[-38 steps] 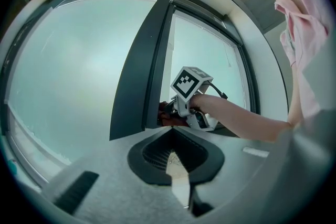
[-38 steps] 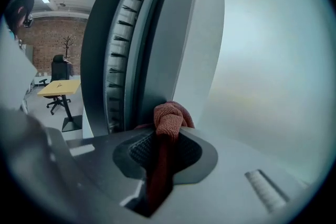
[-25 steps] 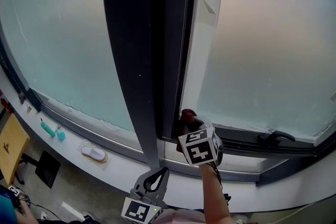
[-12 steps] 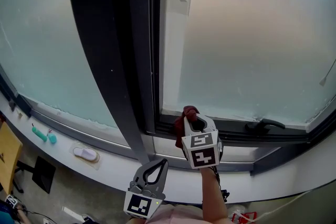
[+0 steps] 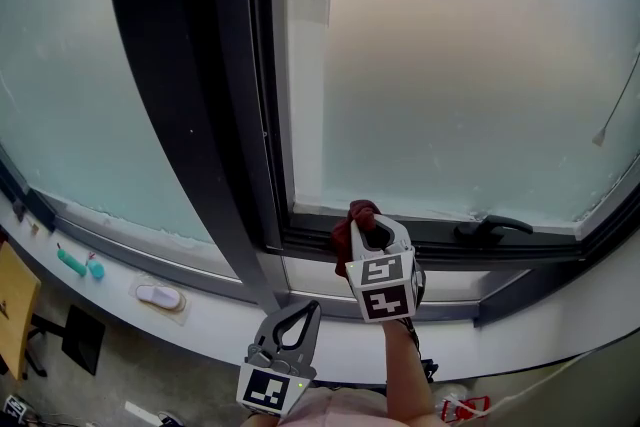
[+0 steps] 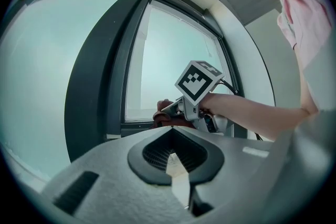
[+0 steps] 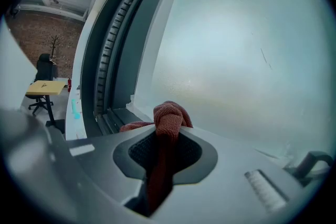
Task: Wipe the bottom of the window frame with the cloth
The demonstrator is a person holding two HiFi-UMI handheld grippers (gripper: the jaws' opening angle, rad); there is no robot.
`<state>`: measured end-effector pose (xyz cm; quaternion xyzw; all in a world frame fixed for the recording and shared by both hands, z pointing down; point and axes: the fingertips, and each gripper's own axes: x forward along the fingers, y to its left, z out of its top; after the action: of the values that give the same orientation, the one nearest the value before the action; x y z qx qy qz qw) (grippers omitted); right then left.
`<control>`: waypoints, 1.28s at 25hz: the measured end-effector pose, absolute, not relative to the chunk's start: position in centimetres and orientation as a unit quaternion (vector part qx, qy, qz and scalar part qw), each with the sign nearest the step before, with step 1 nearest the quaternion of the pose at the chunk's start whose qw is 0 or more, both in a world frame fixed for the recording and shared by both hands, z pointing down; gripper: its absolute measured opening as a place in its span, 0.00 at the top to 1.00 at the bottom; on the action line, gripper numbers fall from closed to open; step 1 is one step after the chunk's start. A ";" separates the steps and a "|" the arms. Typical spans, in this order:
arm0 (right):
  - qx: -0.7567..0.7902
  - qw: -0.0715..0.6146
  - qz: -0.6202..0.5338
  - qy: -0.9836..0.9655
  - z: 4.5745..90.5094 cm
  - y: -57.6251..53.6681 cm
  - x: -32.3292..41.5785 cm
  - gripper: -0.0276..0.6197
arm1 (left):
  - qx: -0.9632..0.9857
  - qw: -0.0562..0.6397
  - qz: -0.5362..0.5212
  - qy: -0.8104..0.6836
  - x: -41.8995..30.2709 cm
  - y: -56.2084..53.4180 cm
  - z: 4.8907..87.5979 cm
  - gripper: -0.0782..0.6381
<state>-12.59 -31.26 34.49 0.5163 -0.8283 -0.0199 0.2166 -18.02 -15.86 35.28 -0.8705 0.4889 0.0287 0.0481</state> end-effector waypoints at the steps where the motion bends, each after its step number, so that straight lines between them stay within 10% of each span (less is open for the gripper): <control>1: 0.517 0.216 -0.019 -0.828 34.5 -31.2 -12.5 0.86 | -0.871 0.049 0.028 0.489 -17.9 -15.8 35.3 0.89; 32: 0.549 0.188 0.023 -0.814 34.8 -30.9 -4.4 0.86 | -0.885 0.015 0.020 0.465 -13.1 -16.0 36.3 0.89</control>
<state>-4.40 -30.85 34.75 0.5487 -0.8144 0.0225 0.1877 -13.12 -16.01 36.33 -0.8851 0.4647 0.0197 0.0149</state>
